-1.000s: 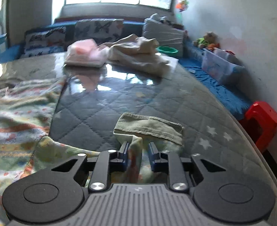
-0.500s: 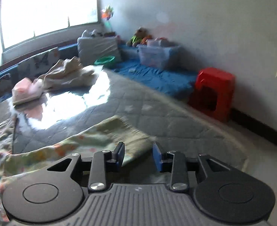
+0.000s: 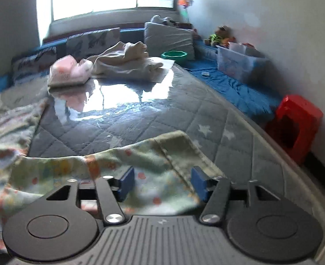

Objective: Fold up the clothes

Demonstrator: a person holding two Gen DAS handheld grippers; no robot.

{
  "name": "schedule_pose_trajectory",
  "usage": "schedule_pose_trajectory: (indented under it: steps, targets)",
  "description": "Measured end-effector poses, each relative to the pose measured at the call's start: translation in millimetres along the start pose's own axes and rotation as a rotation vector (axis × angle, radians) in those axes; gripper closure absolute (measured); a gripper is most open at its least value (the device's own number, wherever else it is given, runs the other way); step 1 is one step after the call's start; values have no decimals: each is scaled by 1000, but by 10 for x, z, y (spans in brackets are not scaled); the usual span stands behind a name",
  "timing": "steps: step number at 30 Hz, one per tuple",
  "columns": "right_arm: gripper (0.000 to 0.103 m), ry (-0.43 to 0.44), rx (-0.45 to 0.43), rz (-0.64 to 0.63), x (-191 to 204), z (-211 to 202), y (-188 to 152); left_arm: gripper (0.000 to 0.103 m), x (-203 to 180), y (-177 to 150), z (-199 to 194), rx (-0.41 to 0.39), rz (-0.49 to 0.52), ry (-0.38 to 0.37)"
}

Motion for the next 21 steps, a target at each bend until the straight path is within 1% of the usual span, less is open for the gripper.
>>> schedule_pose_trajectory:
  steps: [3, 6, 7, 10, 11, 14, 17, 19, 20, 21]
  targets:
    - [42, -16, 3, -11, 6, 98, 91, 46, 4, 17, 31, -4, 8, 3]
    - [42, -36, -18, -30, 1, 216, 134, 44, 2, 25, 62, -13, 20, 6]
    - [42, -49, -15, -32, -4, 254, 165, 44, 1, 29, 72, -15, 26, 8]
    - [40, -47, 9, -6, -56, 349, 255, 40, 15, 50, 86, -15, 36, 11]
    - [38, -48, 14, -3, -63, 365, 271, 37, 23, 53, 89, -15, 38, 13]
    - [39, -48, 1, -5, -58, 298, 293, 35, 63, 60, 89, -12, 30, 3]
    - [39, 9, -31, -15, 13, 138, 300, 35, 60, 61, 86, -12, 37, 4]
    - [35, 69, -31, -27, 78, 72, 288, 35, 55, 67, 81, -12, 41, 5]
    - [31, 96, -24, -32, 114, 58, 275, 35, 57, 70, 78, -12, 39, 4]
    - [29, 108, -15, -44, 153, 62, 251, 35, 60, 74, 75, -11, 37, 3]
Point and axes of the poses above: each gripper's, at about its wrist camera, not at the fingertips, and z roughly the way its jaws point, x to its left, y to its top, the point moved 2 cm from there along z, roughly the way its jaws point, and after that the axes turned 14 degrees about -y, right-handed, at the moved point
